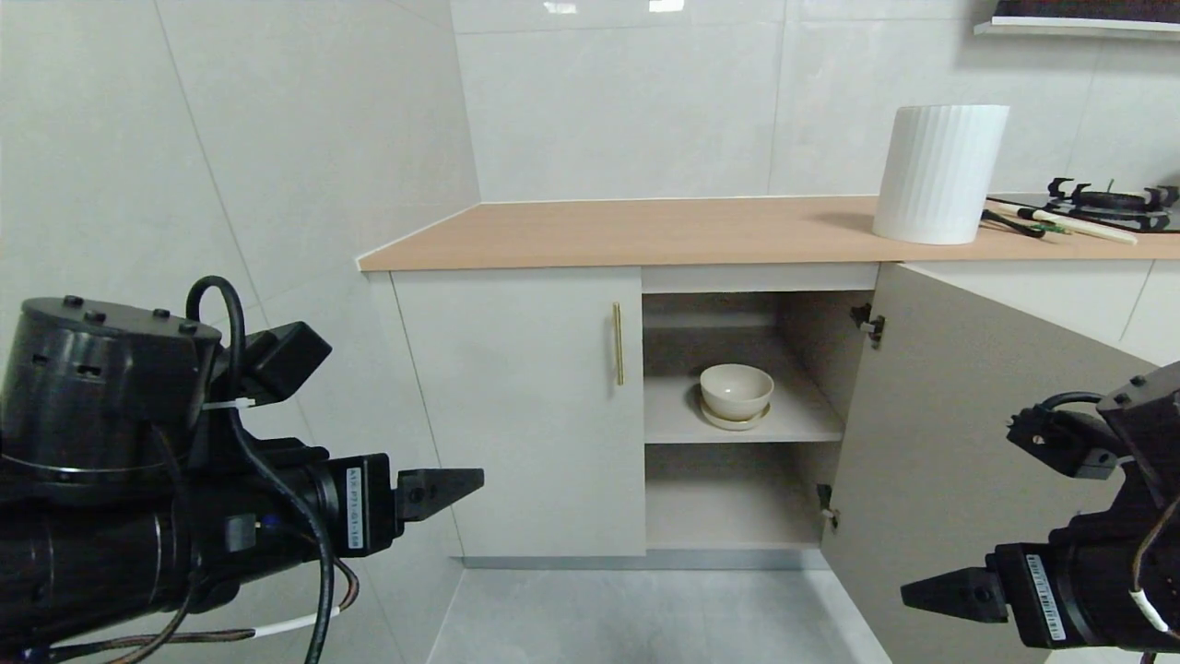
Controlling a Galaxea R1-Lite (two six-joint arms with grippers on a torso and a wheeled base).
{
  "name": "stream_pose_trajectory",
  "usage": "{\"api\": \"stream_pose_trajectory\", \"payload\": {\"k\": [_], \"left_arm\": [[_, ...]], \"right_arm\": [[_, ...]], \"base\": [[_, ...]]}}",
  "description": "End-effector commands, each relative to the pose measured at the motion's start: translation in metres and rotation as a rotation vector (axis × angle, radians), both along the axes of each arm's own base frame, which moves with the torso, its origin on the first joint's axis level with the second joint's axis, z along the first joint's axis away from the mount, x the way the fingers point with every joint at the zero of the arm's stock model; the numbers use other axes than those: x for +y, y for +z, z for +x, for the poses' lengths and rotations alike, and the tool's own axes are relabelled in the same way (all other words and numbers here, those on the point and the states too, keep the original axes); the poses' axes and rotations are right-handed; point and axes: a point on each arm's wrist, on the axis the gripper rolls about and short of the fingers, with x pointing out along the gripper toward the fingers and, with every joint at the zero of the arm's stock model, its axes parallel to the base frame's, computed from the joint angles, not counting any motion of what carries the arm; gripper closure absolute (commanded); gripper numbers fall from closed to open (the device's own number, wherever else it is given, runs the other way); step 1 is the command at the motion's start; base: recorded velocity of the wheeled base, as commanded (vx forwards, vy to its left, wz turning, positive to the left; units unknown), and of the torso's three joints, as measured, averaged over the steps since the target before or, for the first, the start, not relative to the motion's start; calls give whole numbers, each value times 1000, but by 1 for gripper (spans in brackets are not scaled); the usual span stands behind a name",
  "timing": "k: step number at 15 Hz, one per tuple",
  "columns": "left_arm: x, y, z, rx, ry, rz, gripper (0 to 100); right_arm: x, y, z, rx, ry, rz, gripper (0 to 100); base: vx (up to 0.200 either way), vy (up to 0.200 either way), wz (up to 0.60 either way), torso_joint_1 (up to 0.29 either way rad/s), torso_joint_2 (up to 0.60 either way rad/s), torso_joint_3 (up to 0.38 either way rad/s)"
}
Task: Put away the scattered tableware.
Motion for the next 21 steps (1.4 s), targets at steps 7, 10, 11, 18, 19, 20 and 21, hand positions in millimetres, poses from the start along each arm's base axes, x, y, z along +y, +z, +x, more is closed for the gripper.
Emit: {"api": "stream_pose_trajectory", "payload": {"k": [7,10,11,18,19,20,21], "left_arm": [[0,0,0,0,1,0,0],[0,0,0,-1,1,0,0],[0,0,0,-1,2,0,0],[-1,-2,1,6,1,3,0],[-1,-2,2,8,1,5,0],[-1,-3,2,11,1,6,0],[-1,-3,2,13,2,6,0]], "right_arm": [[-8,4,-9,72,-9,-123,0],[-23,5,-7,92,-47,-184,0],[-30,6,-5,89,-79,-208,0],[-100,28,10,23,-406,-358,0],[-109,27,21,-10,-466,-351,0],[-113,25,30,-31,-488,-346,0],[-115,22,37,-42,-500,-342,0]], "base": [[0,-200,0,1,7,2],[0,-200,0,1,4,-1],[0,-200,0,2,7,-7],[0,-29,0,0,0,0],[0,0,0,0,0,0],[0,0,0,0,0,0],[0,0,0,0,0,0]]}}
